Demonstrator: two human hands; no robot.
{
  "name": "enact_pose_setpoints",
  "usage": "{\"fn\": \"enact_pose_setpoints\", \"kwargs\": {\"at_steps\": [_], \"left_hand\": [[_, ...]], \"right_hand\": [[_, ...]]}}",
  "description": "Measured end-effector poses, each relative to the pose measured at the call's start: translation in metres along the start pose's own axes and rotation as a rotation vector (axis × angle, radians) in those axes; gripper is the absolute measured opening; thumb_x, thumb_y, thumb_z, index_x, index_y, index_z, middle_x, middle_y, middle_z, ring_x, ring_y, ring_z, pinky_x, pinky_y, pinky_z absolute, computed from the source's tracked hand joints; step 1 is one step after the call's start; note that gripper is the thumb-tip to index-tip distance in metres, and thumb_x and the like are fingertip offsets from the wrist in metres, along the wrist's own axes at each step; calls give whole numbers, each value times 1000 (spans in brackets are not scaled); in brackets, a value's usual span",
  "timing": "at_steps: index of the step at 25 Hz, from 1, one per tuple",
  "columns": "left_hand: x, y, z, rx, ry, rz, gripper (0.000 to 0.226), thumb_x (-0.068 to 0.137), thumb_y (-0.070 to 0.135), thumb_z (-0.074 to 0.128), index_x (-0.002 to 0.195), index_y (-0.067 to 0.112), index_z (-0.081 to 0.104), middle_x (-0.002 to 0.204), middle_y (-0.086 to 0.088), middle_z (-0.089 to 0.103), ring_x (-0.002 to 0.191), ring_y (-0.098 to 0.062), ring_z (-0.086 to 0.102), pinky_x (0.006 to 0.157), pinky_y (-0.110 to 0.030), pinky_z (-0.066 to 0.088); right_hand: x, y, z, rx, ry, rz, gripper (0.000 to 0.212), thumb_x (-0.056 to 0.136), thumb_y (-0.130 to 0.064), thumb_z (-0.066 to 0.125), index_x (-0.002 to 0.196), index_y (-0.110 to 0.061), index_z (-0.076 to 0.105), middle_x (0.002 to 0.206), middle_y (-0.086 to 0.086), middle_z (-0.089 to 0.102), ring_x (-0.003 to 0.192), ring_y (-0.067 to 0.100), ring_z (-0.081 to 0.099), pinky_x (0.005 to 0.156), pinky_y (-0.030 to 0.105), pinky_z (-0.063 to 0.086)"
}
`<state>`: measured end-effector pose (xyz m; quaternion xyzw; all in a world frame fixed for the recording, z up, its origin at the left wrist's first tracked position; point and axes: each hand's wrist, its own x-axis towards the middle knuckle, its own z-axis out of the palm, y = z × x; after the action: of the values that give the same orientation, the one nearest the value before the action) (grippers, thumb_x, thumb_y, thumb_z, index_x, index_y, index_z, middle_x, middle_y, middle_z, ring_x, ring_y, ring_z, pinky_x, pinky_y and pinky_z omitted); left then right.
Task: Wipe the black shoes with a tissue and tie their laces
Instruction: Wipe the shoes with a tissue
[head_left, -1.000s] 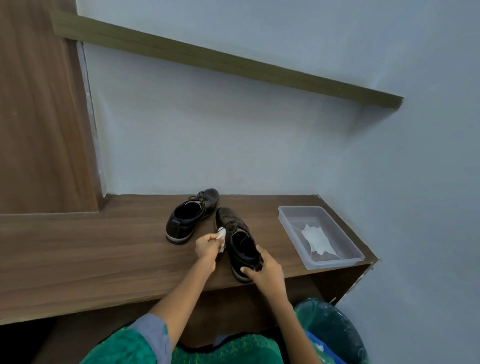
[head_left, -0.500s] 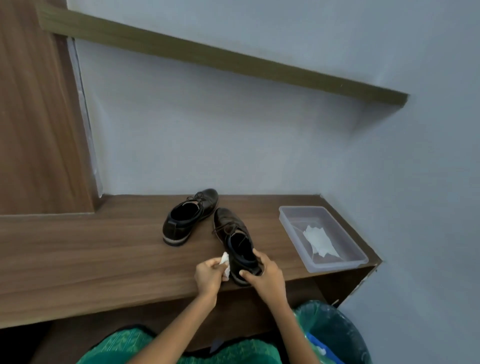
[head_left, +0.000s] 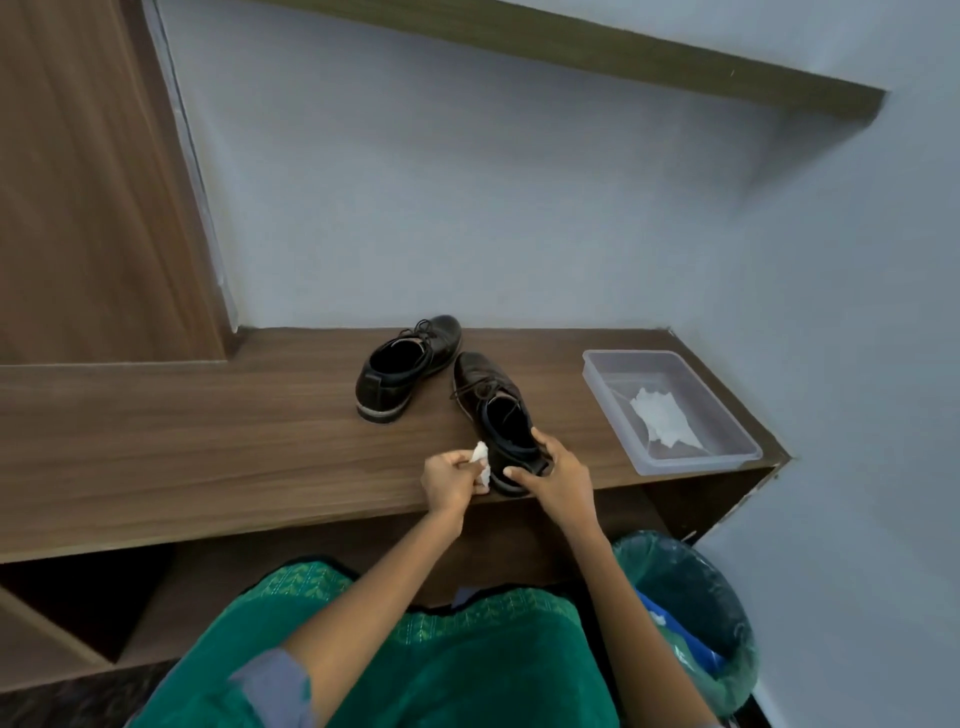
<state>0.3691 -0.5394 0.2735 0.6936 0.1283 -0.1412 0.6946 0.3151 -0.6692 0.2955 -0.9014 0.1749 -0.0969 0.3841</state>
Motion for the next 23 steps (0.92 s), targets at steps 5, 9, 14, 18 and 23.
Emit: {"fn": "enact_pose_setpoints", "kwargs": {"at_steps": [5,9,14,18,23], "left_hand": [[-39,-16,16,15,-52,19,11,81,5,69,70,4,68,55,-4,63,45,-10,58,47,-20,52],[-59,-20,40,-13,-39,-32,18,83,13,66,65,13,65,63,-8,68,51,-17,62,57,-29,55],[-46,-20,12,-21,151,103,13,84,8,60,80,16,70,64,-4,66,69,-25,64,69,-35,50],[-12,7,4,-141,249,80,22,82,7,64,103,4,67,75,-5,67,80,-29,66,81,-43,55],[-15,22,12,-22,165,115,22,82,10,66,103,3,70,83,-8,70,80,-23,65,71,-30,51]], "right_hand": [[-8,-7,-1,29,34,32,72,76,-36,75,138,-19,44,134,2,55,123,17,52,92,25,44],[-6,-10,-7,52,6,59,72,75,-37,76,137,-20,43,134,2,55,123,17,52,95,28,46],[-6,-6,-9,79,-49,58,72,77,-36,74,139,-20,41,133,0,56,123,16,51,98,26,43],[-7,-1,-9,119,-83,38,69,80,-28,72,140,-18,41,137,-3,53,125,9,48,94,10,35],[-5,2,-8,131,-103,28,70,81,-27,72,141,-15,41,137,-2,52,127,11,48,91,9,33]]}}
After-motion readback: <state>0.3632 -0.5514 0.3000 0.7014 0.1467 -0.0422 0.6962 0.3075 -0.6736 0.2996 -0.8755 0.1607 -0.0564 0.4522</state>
